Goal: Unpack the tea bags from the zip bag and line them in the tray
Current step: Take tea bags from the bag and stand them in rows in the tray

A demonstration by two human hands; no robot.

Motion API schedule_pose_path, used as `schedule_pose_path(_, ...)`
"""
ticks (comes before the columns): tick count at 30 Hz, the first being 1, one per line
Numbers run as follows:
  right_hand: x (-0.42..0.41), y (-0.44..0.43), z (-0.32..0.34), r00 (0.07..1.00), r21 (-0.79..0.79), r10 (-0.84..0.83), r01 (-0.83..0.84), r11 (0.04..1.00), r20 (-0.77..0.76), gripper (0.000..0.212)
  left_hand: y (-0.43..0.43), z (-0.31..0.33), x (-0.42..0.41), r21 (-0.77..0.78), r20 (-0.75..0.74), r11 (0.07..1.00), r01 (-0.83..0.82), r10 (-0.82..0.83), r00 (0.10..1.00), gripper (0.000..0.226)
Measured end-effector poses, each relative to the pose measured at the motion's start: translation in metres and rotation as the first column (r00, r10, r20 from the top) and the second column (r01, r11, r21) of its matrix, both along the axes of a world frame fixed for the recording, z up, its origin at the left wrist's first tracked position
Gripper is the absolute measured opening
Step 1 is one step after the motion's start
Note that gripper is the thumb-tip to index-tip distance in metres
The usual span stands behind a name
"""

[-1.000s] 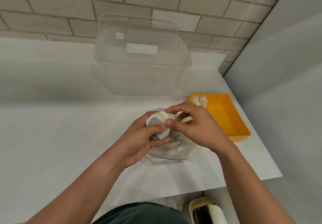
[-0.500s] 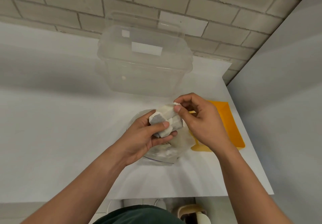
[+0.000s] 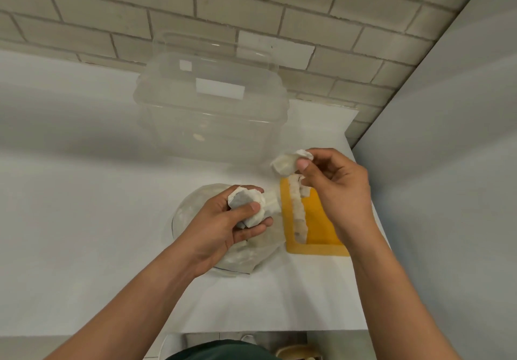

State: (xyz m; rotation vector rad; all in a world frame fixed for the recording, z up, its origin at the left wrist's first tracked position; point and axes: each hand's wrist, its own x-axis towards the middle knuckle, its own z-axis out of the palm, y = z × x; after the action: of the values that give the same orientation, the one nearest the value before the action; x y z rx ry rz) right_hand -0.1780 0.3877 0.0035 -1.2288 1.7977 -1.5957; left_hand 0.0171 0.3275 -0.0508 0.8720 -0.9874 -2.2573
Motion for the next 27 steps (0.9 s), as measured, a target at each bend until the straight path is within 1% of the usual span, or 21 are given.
schedule_pose_path(2,-0.024,0.001,-0.006,0.996,-0.034,-0.062,0.064,0.997,0.064,0.009,0.001,0.001,-0.002,-0.001,0.005,1.000,-0.022,0.022,1.000,0.024)
schedule_pose_path(3,-0.038,0.001,-0.013,0.994,-0.032,-0.094,0.096,0.995,0.057,0.011,0.001,0.001,-0.003,0.003,0.003,0.999,-0.037,0.037,0.999,0.025)
schedule_pose_path(5,-0.066,-0.001,-0.033,0.987,0.022,-0.161,0.161,0.987,0.008,0.012,0.000,0.002,-0.005,0.016,0.001,0.997,-0.070,0.070,0.998,0.027)
schedule_pose_path(7,-0.091,-0.003,-0.061,0.980,0.122,-0.191,0.196,0.973,-0.053,0.012,-0.002,0.003,-0.007,0.027,0.002,0.994,-0.101,0.101,0.995,0.027)
schedule_pose_path(9,-0.110,-0.009,-0.089,0.975,0.231,-0.167,0.198,0.953,-0.148,0.013,-0.002,0.003,-0.009,0.031,0.006,0.992,-0.119,0.119,0.993,0.027)
schedule_pose_path(11,-0.123,-0.018,-0.111,0.968,0.336,-0.095,0.172,0.926,-0.234,0.015,-0.002,0.003,-0.010,0.035,0.012,0.990,-0.137,0.136,0.991,0.027)
schedule_pose_path(13,-0.129,-0.027,-0.127,0.958,0.424,-0.014,0.140,0.895,-0.287,0.010,-0.001,0.003,-0.011,0.036,0.021,0.987,-0.156,0.155,0.988,0.028)
schedule_pose_path(14,-0.131,-0.032,-0.133,0.953,0.450,0.011,0.132,0.883,-0.302,0.011,-0.001,0.003,-0.011,0.036,0.028,0.986,-0.165,0.164,0.986,0.028)
schedule_pose_path(16,-0.133,-0.039,-0.142,0.956,0.470,0.023,0.123,0.874,-0.293,0.016,-0.001,0.003,-0.011,0.032,0.043,0.982,-0.187,0.186,0.982,0.027)
schedule_pose_path(18,-0.130,-0.041,-0.144,0.961,0.466,-0.006,0.140,0.873,-0.277,0.020,-0.001,0.003,-0.010,0.024,0.051,0.981,-0.192,0.191,0.980,0.027)
schedule_pose_path(21,-0.128,-0.039,-0.145,0.971,0.468,-0.057,0.163,0.869,-0.233,0.034,0.000,0.004,-0.010,0.015,0.061,0.979,-0.205,0.203,0.977,0.028)
schedule_pose_path(23,-0.127,-0.038,-0.147,0.967,0.510,-0.047,0.174,0.843,-0.252,0.040,0.000,0.003,-0.011,0.020,0.067,0.976,-0.215,0.213,0.975,0.029)
schedule_pose_path(25,-0.127,-0.037,-0.152,0.959,0.545,-0.024,0.181,0.819,-0.283,0.036,0.000,0.003,-0.013,0.025,0.068,0.976,-0.218,0.216,0.974,0.030)
schedule_pose_path(27,-0.126,-0.037,-0.154,0.962,0.542,-0.023,0.174,0.822,-0.274,0.030,0.001,0.004,-0.015,0.029,0.068,0.976,-0.216,0.214,0.974,0.030)
